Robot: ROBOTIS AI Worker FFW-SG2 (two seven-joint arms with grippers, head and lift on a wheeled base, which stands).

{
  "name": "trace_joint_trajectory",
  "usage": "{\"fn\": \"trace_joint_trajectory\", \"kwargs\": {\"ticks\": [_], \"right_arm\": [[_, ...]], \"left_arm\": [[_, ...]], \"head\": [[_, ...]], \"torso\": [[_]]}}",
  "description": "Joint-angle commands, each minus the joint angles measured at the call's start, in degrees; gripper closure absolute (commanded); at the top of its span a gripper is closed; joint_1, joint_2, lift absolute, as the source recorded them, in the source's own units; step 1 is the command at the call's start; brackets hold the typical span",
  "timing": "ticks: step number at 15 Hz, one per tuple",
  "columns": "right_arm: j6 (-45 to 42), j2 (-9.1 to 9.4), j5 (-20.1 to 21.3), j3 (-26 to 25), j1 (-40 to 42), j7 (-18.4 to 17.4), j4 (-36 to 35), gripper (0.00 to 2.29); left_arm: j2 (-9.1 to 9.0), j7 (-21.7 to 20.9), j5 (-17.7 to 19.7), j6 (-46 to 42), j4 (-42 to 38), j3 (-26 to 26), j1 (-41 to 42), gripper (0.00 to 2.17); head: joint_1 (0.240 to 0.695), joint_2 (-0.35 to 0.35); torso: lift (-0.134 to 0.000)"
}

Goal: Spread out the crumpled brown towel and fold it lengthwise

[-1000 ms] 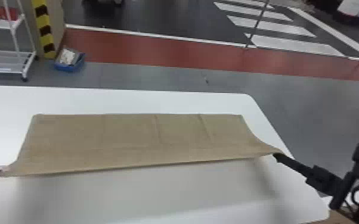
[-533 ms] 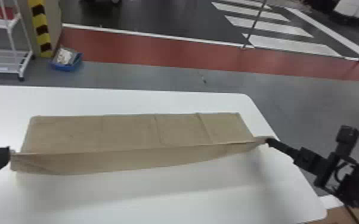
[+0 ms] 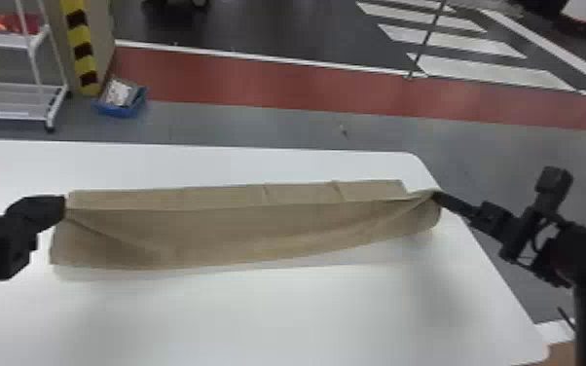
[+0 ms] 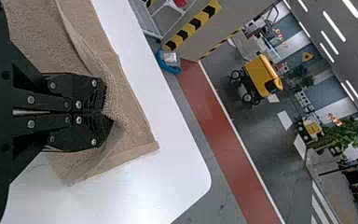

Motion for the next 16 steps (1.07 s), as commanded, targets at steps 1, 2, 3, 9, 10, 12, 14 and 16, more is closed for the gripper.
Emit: {"fn": "trace_joint_trajectory", "kwargs": {"ticks": [1,2,3,9,10,12,14,16], "right_arm": [[-0.8,-0.15,0.3,0.3,-3.5,-0.7,3.6,1.65],[-1.7,-0.24,0.4,0.6,-4.2,-1.3,4.8,1.65],[-2.0,-0.24,0.4,1.4,-4.8,-1.5,5.4,1.65],[-5.7,-0.24,0.3,3.7,-7.5,-3.9,9.8,1.65],[-7.5,-0.24,0.4,4.6,-8.3,-4.2,11.3,1.66],[-9.9,-0.24,1.1,5.4,-9.6,-4.5,14.3,1.65],[-14.0,-0.32,1.7,6.6,-11.1,-5.7,17.5,1.64],[-18.0,-0.32,2.6,8.0,-12.9,-6.2,22.2,1.64]], "left_arm": [[0.01,0.0,-0.5,0.1,3.2,-1.2,-3.4,1.35],[0.1,0.0,-0.5,0.1,4.4,-1.5,-4.3,1.35],[0.1,0.0,-0.6,0.1,5.2,-1.5,-4.9,1.35],[0.1,0.7,-1.2,0.1,11.7,-3.4,-9.8,1.35],[-0.08,0.7,-1.3,-0.1,13.3,-4.1,-10.9,1.35],[-0.25,1.0,-1.5,-1.6,15.8,-5.4,-12.7,1.35],[-0.52,1.3,-2.0,-3.4,19.0,-6.6,-14.8,1.35],[-0.69,2.1,-2.1,-6.7,22.4,-7.9,-16.8,1.35]], "head": [[0.695,-0.271],[0.695,-0.269],[0.695,-0.268],[0.695,-0.251],[0.695,-0.248],[0.695,-0.243],[0.693,-0.243],[0.687,-0.244]], "torso": [[-0.123],[-0.123],[-0.123],[-0.123],[-0.123],[-0.123],[-0.123],[-0.123]]}}
